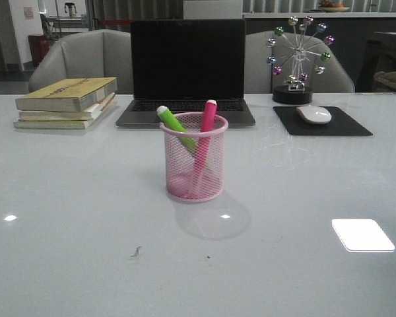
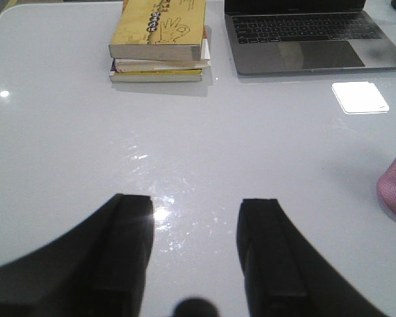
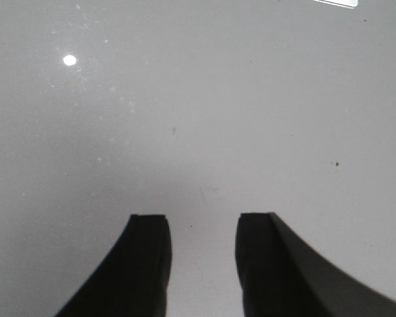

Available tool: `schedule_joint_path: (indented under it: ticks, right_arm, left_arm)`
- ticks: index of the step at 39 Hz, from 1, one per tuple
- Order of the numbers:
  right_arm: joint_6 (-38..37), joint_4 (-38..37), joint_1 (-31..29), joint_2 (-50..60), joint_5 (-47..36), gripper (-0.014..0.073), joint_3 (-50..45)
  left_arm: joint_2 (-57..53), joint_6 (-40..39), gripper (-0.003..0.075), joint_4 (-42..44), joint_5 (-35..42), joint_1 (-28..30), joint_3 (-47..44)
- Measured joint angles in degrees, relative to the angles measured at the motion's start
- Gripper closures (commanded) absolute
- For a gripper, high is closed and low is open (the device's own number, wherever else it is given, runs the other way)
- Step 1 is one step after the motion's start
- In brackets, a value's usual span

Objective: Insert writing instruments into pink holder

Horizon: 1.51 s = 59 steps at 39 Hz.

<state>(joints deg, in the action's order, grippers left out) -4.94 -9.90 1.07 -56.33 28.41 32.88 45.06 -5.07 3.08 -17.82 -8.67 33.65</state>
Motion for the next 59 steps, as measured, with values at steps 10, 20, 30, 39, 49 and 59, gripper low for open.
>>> schedule_joint_path:
  ticks: [10, 20, 30, 39, 49, 59]
  right_arm:
    - [0.0, 0.7, 0.0, 0.0, 0.0, 0.0218, 0.0]
    - [0.0, 0.7, 0.0, 0.0, 0.0, 0.0326, 0.0]
    - [0.0, 0.8, 0.0, 0.0, 0.0, 0.0536, 0.0]
    - [0.0, 0.9, 0.0, 0.0, 0.0, 0.0572, 0.0]
    - [0.0, 0.9, 0.0, 0.0, 0.4, 0.0572, 0.0]
    - [0.0, 1.0, 0.0, 0.0, 0.4, 0.0572, 0.0]
  left_arm:
    - [-0.1, 0.0, 0.0357, 0.0, 0.4, 0.0, -0.1]
    - [-0.1, 0.0, 0.0357, 0.0, 0.4, 0.0, -0.3]
    - [-0.1, 0.0, 0.0357, 0.0, 0.4, 0.0, -0.3]
    - [-0.1, 0.0, 0.0357, -0.1, 0.4, 0.0, -0.3]
    - [-0.1, 0.0, 0.0357, -0.1, 0.4, 0.0, -0.3]
    - [-0.1, 0.0, 0.0357, -0.1, 0.4, 0.0, -0.3]
